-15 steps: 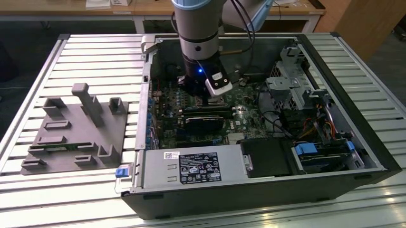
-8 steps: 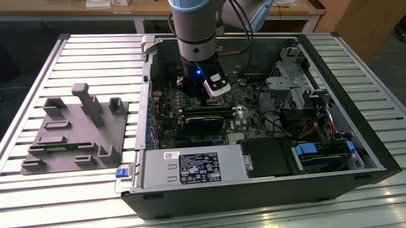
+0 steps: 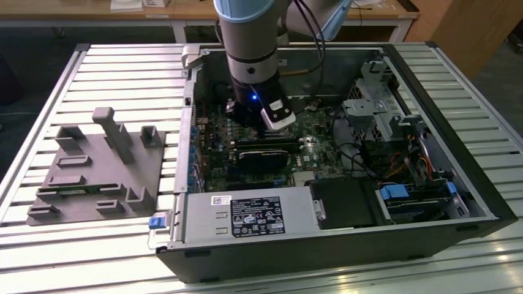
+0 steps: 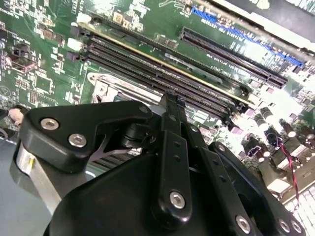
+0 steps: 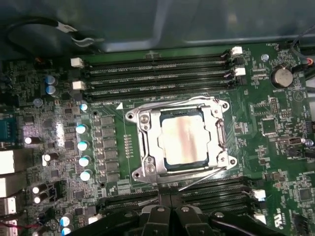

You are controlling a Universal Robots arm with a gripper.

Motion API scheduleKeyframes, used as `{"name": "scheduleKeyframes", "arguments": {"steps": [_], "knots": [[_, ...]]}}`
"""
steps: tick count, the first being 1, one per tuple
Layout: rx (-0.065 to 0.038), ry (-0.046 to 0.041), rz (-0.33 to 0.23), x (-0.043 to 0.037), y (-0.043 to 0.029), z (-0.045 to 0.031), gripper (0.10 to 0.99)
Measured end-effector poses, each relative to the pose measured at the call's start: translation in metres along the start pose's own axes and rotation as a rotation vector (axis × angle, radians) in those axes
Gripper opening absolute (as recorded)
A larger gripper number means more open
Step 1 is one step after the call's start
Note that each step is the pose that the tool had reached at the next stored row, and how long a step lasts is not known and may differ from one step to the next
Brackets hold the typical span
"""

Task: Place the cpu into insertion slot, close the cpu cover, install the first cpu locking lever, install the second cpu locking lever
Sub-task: 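Install the second cpu locking lever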

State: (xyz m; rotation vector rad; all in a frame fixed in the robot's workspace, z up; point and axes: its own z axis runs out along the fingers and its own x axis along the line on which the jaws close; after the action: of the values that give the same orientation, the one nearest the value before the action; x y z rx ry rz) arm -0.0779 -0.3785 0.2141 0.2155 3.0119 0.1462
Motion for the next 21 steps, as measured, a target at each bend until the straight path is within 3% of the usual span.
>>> {"name": "scheduleKeyframes", "arguments": {"steps": [4, 15, 21], "knots": [[-0.038, 0.0052, 0.005, 0.0032, -0.004, 0.0011, 0.106], [-0.097, 0.0133, 0.012, 0.0115, -0.0143, 0.0072, 0.106], [-0.137, 0.0189, 0.017, 0.0148, -0.0189, 0.0101, 0.106]]}}
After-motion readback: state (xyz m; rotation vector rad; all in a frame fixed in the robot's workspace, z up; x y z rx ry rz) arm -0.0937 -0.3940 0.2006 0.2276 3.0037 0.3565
